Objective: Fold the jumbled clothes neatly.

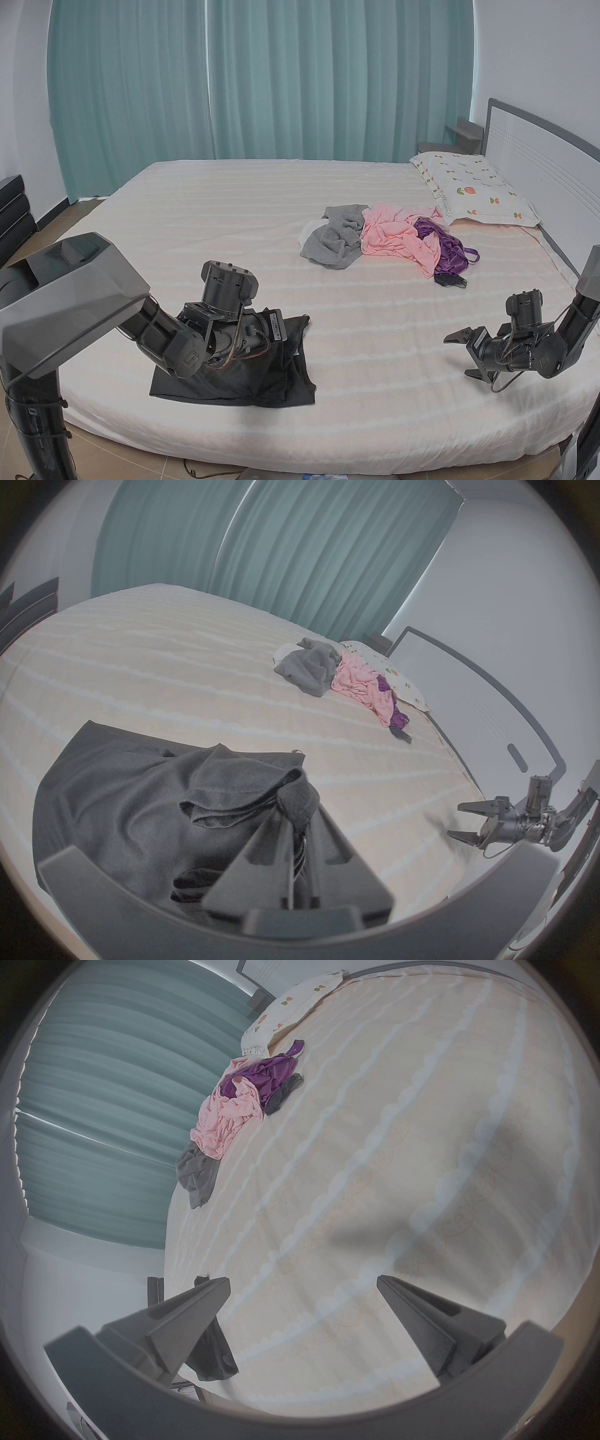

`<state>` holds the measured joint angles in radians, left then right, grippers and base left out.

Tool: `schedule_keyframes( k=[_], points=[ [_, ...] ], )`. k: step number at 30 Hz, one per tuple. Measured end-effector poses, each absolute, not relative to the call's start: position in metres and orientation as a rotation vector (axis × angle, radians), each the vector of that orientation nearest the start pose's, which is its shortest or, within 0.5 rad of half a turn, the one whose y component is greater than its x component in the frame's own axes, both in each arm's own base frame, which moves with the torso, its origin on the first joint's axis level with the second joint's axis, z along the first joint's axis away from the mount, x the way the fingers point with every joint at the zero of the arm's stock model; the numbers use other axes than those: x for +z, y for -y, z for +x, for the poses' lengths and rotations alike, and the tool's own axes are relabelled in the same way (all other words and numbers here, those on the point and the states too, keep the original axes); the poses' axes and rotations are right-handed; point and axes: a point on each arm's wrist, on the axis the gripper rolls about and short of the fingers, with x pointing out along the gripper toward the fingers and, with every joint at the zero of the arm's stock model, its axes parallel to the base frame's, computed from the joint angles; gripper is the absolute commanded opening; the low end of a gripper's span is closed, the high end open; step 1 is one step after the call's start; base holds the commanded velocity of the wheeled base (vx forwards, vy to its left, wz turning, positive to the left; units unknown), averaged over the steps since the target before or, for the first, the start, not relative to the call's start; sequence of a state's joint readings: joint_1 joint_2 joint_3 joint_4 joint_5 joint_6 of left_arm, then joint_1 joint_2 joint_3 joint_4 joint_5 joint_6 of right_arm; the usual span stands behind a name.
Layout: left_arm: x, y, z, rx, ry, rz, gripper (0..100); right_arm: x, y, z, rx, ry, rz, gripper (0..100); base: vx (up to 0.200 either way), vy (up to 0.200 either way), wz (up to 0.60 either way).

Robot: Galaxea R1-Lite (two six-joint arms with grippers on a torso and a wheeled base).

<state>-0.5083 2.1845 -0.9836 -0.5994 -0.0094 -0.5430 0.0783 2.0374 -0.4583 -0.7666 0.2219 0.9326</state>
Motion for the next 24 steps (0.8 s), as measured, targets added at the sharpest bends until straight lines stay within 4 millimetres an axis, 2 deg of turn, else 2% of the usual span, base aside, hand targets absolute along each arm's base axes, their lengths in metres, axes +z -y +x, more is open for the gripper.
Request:
schedule_keyframes(
  k=[11, 16, 19, 24],
  points=[
    [0.039, 0.203, 0.34, -0.316, -0.733, -0.375, 100, 0.018, -0.027, 0.277, -0.116, -0.892, 0.929, 100, 0.0, 0.0, 0.0],
    [0.049, 0.199, 0.332, -0.304, -0.738, -0.435, 100, 0.017, -0.027, 0.277, -0.117, -0.894, 0.929, 100, 0.0, 0.0, 0.0],
    [0.054, 0.184, 0.323, -0.274, -0.75, -0.47, 100, 0.017, -0.027, 0.277, -0.117, -0.895, 0.93, 100, 0.0, 0.0, 0.0],
    [0.061, 0.143, 0.315, -0.187, -0.771, -0.565, 100, 0.017, -0.028, 0.277, -0.113, -0.9, 0.932, 100, 0.0, 0.0, 0.0]
  ],
)
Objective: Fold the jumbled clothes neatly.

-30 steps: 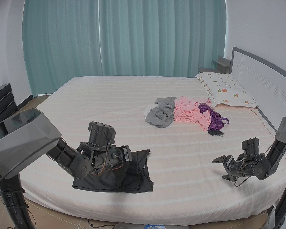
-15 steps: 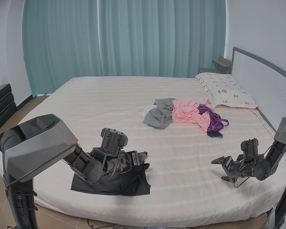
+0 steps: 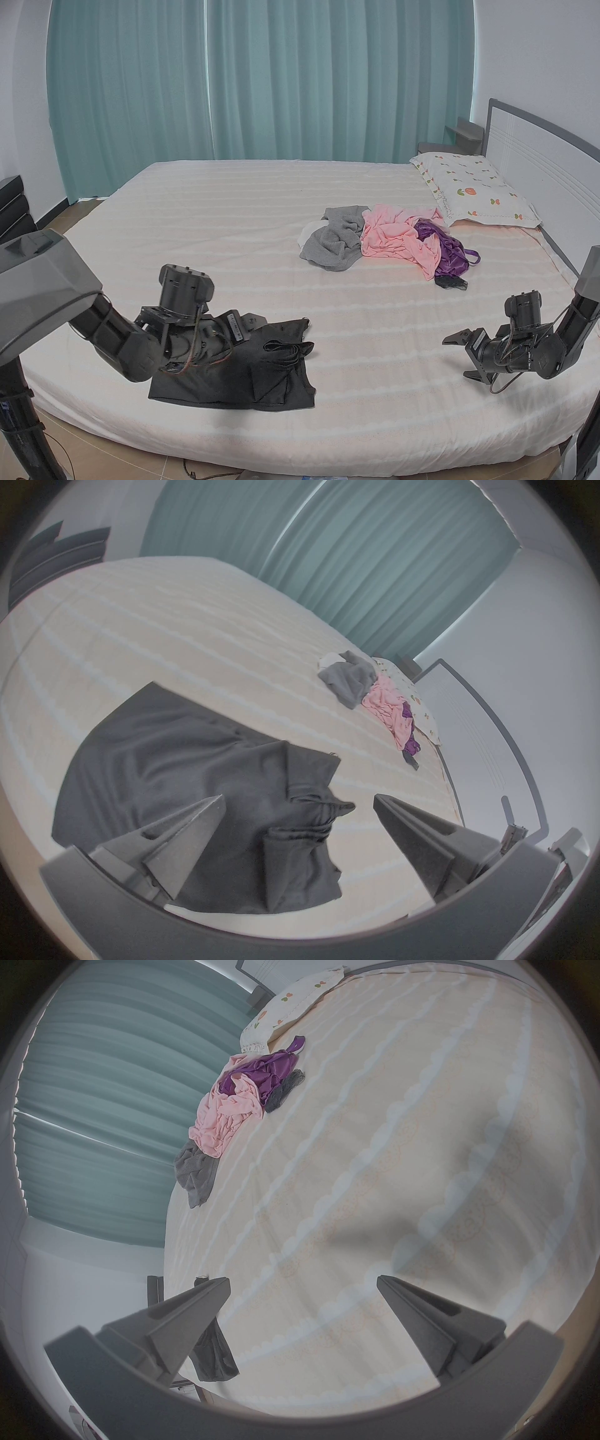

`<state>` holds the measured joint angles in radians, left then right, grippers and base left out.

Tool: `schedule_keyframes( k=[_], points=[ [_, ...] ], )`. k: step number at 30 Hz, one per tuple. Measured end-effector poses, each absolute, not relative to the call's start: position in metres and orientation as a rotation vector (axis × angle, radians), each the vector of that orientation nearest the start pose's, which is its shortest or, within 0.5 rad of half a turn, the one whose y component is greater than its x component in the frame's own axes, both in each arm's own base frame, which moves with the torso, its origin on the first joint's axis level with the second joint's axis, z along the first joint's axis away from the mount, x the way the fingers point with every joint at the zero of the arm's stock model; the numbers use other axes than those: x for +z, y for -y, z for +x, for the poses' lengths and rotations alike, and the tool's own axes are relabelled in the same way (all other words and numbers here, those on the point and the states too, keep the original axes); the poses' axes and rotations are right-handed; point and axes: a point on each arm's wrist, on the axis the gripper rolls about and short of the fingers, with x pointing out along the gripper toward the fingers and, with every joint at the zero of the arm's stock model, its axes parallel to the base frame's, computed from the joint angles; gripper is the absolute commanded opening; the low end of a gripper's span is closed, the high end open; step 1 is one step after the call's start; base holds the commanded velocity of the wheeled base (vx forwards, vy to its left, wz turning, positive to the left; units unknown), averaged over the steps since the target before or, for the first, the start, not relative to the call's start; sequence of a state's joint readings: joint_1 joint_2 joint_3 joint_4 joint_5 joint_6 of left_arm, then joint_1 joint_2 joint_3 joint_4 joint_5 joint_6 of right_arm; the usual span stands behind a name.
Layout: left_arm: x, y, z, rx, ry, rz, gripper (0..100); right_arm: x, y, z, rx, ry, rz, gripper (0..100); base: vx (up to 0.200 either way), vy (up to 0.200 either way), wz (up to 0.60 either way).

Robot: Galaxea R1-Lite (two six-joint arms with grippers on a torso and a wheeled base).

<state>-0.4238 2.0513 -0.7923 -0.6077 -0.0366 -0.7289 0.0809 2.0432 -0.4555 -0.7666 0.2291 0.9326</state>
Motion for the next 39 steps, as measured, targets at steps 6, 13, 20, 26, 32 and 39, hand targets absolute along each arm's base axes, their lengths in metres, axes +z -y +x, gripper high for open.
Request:
schedule_keyframes(
  k=[6, 13, 20, 26, 32, 39],
  points=[
    [0.058, 0.109, 0.298, -0.145, -0.832, -0.629, 100, 0.016, -0.03, 0.277, -0.105, -0.907, 0.93, 100, 0.0, 0.0, 0.0],
    [0.062, 0.1, 0.288, -0.111, -0.858, -0.771, 100, 0.016, -0.03, 0.276, -0.104, -0.912, 0.929, 100, 0.0, 0.171, 0.0],
    [0.064, 0.095, 0.284, -0.162, -0.9, -0.85, 100, 0.016, -0.031, 0.275, -0.102, -0.913, 0.928, 100, 0.0, 0.2, 0.0],
    [0.064, 0.087, 0.283, -0.185, -0.927, -0.881, 100, 0.018, -0.04, 0.276, -0.073, -0.912, 0.91, 100, 0.0, 0.2, 0.0],
    [0.061, 0.08, 0.284, -0.177, -0.935, -0.898, 100, 0.022, -0.06, 0.276, -0.038, -0.907, 0.858, 100, 0.0, 0.2, 0.0],
    [0.055, 0.078, 0.285, -0.166, -0.951, -0.901, 100, 0.028, -0.094, 0.275, -0.036, -0.888, 0.75, 100, 0.0, 0.2, 0.0]
  ],
)
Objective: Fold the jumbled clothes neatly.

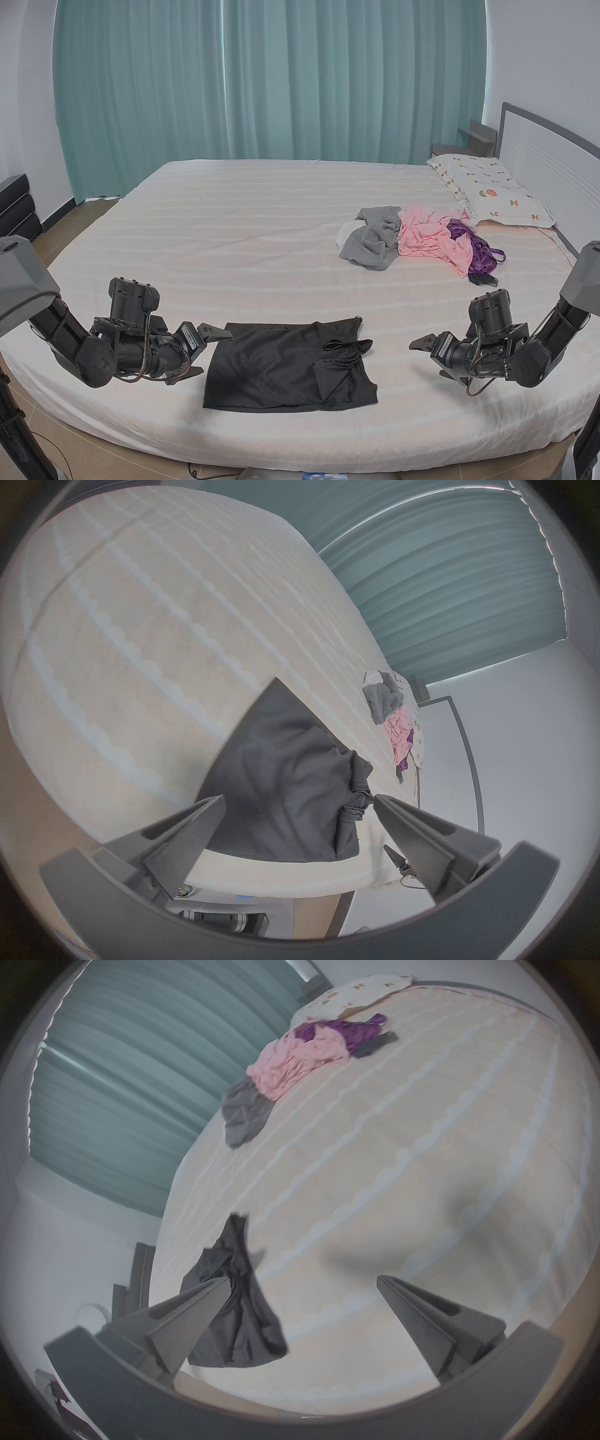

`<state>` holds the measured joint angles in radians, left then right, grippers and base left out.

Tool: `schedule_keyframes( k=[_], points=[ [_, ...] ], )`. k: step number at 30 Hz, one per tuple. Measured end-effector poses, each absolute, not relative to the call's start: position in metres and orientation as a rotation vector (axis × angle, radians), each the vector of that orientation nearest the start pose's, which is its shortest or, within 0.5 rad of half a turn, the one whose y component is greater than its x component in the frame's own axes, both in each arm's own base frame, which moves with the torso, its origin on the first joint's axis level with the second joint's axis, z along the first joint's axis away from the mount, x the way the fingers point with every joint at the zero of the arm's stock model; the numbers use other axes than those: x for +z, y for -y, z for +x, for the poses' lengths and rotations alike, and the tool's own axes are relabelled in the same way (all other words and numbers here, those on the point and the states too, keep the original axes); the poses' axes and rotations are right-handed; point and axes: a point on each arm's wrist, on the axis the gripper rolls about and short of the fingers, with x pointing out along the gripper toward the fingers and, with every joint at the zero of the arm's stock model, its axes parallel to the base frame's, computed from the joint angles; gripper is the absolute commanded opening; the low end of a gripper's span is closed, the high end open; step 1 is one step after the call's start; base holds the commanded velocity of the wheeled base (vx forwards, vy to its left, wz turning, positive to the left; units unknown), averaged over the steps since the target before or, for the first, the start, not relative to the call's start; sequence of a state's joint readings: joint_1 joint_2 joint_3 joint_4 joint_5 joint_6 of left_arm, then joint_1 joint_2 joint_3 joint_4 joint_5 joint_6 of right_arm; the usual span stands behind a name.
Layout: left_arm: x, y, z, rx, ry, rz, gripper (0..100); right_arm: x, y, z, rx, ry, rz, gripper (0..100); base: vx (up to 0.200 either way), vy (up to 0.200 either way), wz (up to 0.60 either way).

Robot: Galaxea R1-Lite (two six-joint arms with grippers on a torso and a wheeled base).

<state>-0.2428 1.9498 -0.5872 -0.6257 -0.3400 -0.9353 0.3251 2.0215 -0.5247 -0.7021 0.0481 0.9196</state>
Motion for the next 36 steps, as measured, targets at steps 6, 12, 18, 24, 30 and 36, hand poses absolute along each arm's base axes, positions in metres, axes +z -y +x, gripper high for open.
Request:
schedule_keyframes(
  k=[6, 12, 18, 24, 30, 36],
  points=[
    [0.051, 0.079, 0.288, -0.165, -0.953, -0.903, 100, 0.037, -0.123, 0.273, -0.013, -0.941, 0.663, 100, 0.0, 0.2, 0.0],
    [0.045, 0.079, 0.29, -0.166, -0.946, -0.903, 100, 0.042, -0.147, 0.279, 0.002, -0.928, 0.514, 100, 0.0, 0.133, 0.0],
    [0.04, 0.079, 0.29, -0.158, -0.96, -0.901, 100, 0.033, -0.153, 0.286, -0.033, -0.928, 0.394, 100, 0.0, 0.0, 0.0],
    [0.037, 0.079, 0.289, -0.157, -0.969, -0.898, 100, 0.024, -0.15, 0.296, -0.081, -0.942, 0.327, 100, 0.0, 0.0, 0.0],
    [0.032, 0.079, 0.29, -0.148, -0.983, -0.897, 100, 0.017, -0.151, 0.299, -0.111, -0.993, 0.295, 100, 0.0, 0.0, 0.0],
    [0.03, 0.079, 0.29, -0.144, -0.991, -0.897, 100, 0.014, -0.149, 0.299, -0.123, -1.018, 0.263, 100, 0.0, 0.0, 0.0]
  ],
)
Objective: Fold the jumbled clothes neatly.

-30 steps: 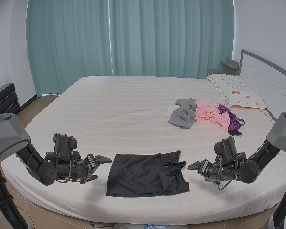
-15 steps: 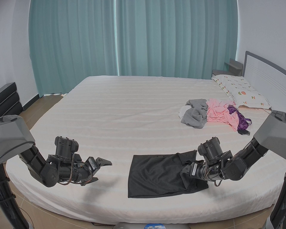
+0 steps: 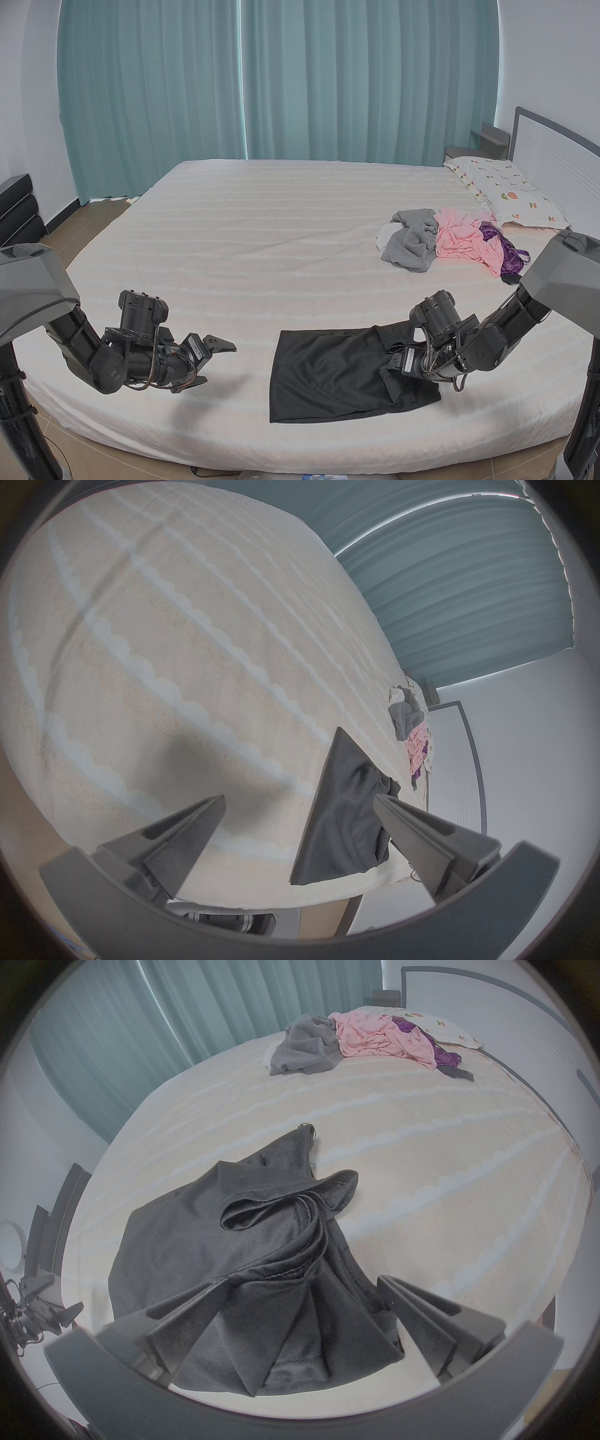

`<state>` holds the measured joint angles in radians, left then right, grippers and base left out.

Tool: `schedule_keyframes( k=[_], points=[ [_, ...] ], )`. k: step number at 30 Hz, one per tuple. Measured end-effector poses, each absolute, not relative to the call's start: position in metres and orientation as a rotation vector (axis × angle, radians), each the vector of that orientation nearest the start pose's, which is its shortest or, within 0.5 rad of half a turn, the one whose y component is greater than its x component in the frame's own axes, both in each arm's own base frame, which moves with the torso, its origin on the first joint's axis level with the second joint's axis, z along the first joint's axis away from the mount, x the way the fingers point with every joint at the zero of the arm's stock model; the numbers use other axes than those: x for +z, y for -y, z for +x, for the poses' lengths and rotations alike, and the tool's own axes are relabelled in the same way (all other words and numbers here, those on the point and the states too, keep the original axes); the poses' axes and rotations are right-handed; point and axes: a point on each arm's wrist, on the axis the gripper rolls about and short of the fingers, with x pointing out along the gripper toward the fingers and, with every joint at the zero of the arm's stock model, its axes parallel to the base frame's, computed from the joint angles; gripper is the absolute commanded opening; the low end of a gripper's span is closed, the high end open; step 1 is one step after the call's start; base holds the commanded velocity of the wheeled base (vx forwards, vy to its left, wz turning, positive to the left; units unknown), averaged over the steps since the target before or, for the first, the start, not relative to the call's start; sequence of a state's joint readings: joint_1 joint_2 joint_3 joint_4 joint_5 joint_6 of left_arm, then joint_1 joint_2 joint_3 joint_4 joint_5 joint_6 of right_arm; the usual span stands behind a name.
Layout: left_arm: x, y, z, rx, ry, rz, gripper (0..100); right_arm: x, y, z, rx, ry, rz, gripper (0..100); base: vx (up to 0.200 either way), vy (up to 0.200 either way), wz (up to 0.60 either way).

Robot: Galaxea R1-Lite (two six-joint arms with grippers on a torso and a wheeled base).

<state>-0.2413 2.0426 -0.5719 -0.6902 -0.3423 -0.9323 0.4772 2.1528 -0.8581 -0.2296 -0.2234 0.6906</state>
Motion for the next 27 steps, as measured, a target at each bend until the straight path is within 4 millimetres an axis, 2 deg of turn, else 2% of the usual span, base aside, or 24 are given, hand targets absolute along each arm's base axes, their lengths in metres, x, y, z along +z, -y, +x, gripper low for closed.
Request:
schedule_keyframes(
  k=[5, 12, 22, 27],
  points=[
    [0.028, 0.079, 0.29, -0.14, -0.996, -0.897, 100, 0.013, -0.137, 0.299, -0.152, -1.037, 0.248, 100, 0.0, 0.0, 0.0],
    [0.026, 0.079, 0.29, -0.135, -1.002, -0.895, 100, 0.021, -0.115, 0.287, -0.2, -1.054, 0.253, 100, 0.0, 0.0, 0.0],
    [0.024, 0.077, 0.291, -0.126, -1.007, -0.896, 100, 0.047, -0.072, 0.265, -0.236, -1.032, 0.334, 100, 0.0, 0.0, 0.0],
    [0.022, 0.075, 0.292, -0.117, -1.006, -0.9, 100, 0.066, -0.061, 0.259, -0.133, -1.022, 0.448, 100, 0.0, 0.0, 0.0]
  ],
)
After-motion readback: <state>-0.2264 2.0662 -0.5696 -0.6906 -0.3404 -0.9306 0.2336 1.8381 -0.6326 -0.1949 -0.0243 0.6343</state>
